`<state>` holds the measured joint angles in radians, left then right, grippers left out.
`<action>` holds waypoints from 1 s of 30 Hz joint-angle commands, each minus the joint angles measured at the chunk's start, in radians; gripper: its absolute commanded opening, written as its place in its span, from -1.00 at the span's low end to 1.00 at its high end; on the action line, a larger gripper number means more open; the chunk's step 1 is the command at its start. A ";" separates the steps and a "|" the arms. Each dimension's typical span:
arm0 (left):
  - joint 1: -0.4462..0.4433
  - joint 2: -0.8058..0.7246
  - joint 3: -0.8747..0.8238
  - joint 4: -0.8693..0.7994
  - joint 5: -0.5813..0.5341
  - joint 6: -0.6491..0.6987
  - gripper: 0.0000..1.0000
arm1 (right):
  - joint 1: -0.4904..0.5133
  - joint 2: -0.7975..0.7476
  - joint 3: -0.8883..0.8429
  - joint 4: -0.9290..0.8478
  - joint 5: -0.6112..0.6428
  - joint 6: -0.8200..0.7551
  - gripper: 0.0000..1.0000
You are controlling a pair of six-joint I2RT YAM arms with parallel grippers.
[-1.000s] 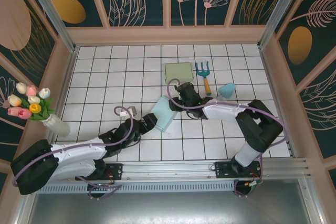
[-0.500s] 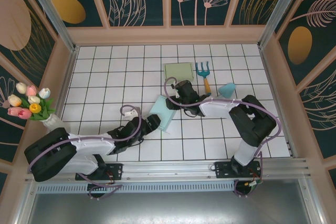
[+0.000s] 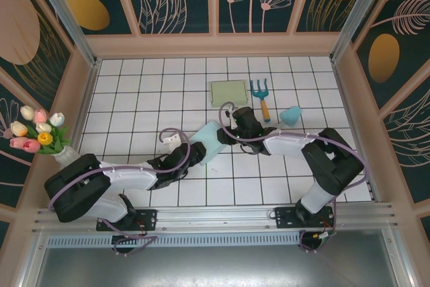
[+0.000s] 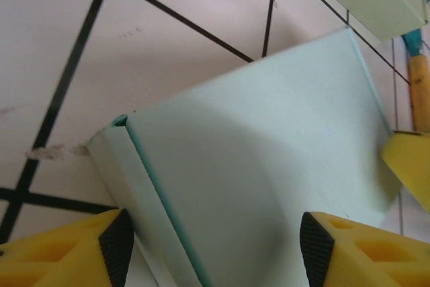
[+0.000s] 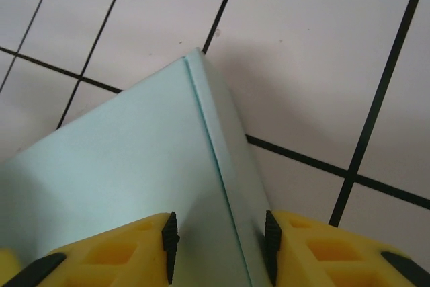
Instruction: Fold the paper box
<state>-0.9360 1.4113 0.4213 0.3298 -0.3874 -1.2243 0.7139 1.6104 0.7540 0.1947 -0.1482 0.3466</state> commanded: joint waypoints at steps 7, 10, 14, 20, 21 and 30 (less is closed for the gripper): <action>0.086 -0.004 0.167 -0.029 -0.016 0.191 0.32 | 0.032 -0.018 0.034 0.143 -0.151 0.050 -0.16; 0.137 0.005 0.194 -0.037 0.001 0.258 0.32 | 0.035 0.024 0.073 0.174 -0.155 0.055 -0.16; 0.203 0.012 0.240 -0.069 -0.055 0.360 0.33 | 0.041 0.105 0.164 0.192 -0.157 0.059 -0.16; 0.328 0.058 0.275 -0.013 -0.050 0.491 0.34 | 0.043 0.252 0.342 0.184 -0.143 0.058 -0.17; 0.348 0.076 0.284 0.003 -0.052 0.516 0.34 | 0.043 0.280 0.378 0.177 -0.135 0.059 -0.17; 0.489 0.289 0.416 0.120 0.020 0.643 0.35 | 0.034 0.510 0.673 0.066 -0.056 0.029 -0.18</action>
<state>-0.4477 1.6489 0.7723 0.3454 -0.4751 -0.6521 0.7223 2.0785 1.3415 0.2493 -0.1757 0.3973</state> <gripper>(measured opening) 0.674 0.413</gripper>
